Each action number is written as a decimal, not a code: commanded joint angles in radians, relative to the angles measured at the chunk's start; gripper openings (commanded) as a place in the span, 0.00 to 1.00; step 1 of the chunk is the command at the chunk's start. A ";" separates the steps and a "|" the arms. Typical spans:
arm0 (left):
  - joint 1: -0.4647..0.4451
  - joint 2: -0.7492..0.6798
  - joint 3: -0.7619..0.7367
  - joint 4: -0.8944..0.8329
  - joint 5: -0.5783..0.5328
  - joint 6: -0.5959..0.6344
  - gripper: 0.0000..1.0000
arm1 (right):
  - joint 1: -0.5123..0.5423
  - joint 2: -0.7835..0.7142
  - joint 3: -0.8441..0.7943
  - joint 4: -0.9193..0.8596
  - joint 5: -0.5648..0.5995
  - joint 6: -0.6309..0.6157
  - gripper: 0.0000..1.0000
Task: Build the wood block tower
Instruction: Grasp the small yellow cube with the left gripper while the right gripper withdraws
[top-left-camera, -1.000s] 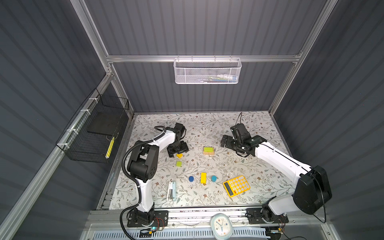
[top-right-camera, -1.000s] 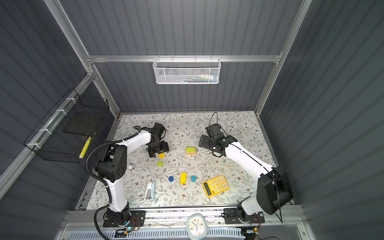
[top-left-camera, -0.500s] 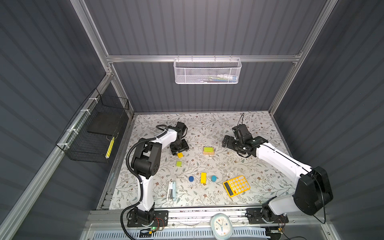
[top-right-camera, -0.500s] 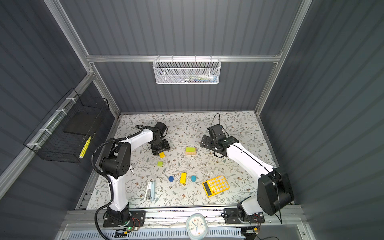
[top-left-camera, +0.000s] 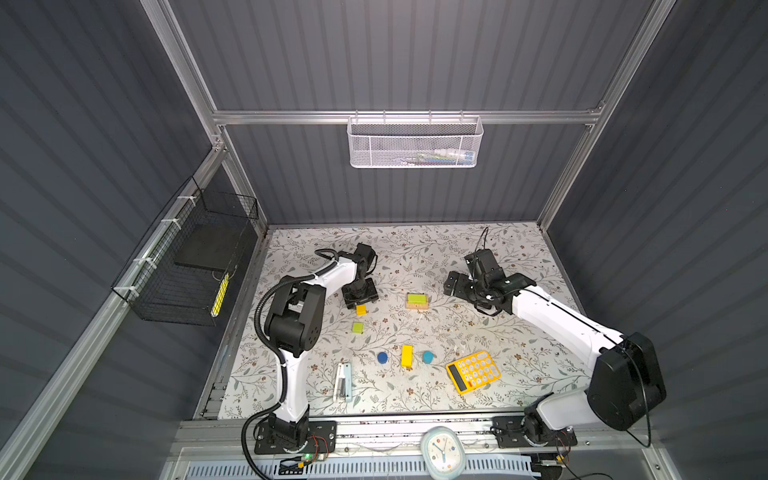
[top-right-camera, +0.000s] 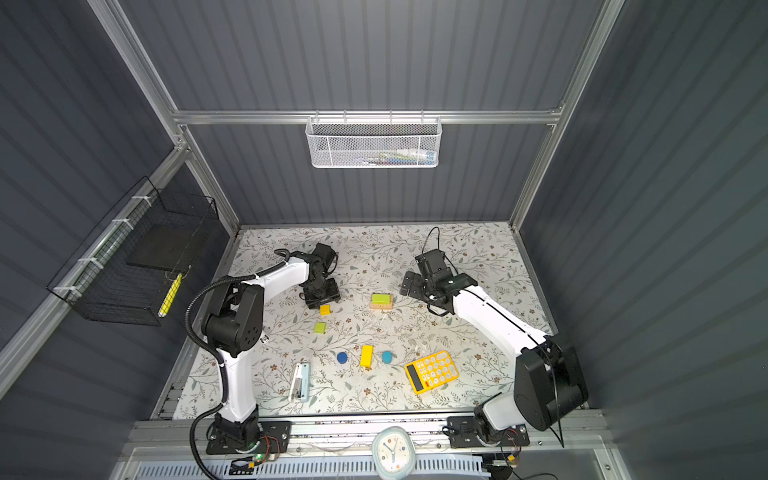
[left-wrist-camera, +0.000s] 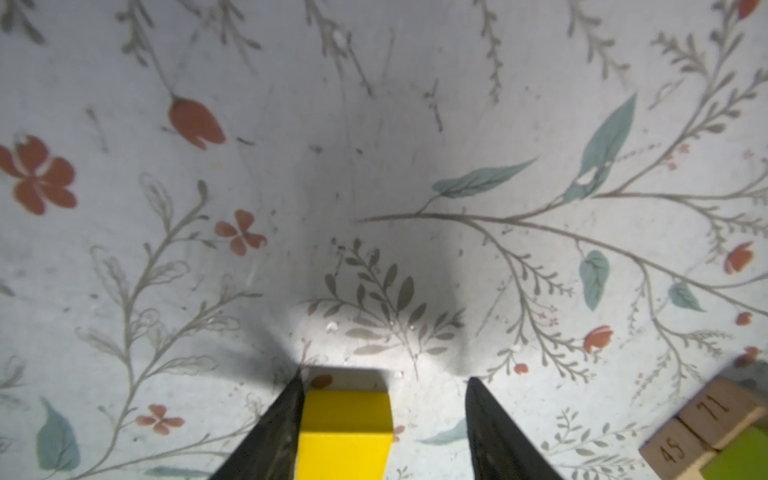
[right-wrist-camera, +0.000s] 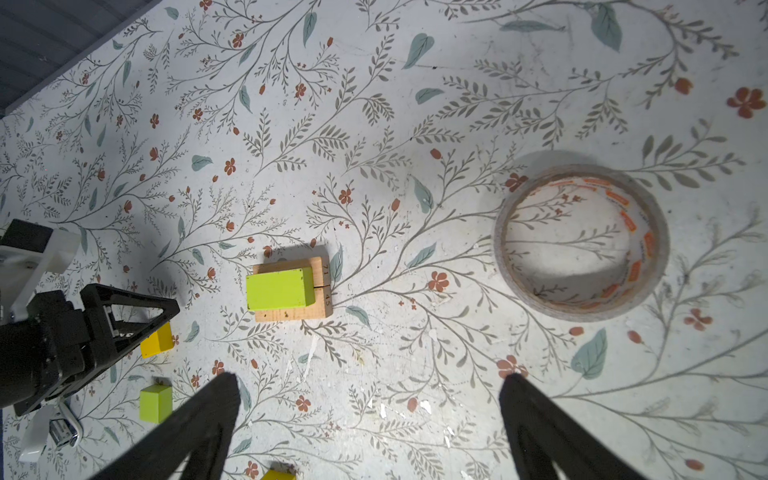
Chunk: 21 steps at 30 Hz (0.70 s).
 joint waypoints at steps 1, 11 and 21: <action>-0.019 -0.005 0.009 -0.062 -0.059 0.036 0.61 | -0.002 -0.007 -0.003 0.006 -0.016 0.003 0.99; -0.037 -0.048 -0.015 -0.085 -0.119 0.053 0.61 | -0.003 0.020 0.027 0.014 -0.059 -0.005 0.96; -0.043 -0.066 -0.021 -0.091 -0.128 0.044 0.59 | -0.003 0.001 0.005 0.024 -0.063 0.005 0.92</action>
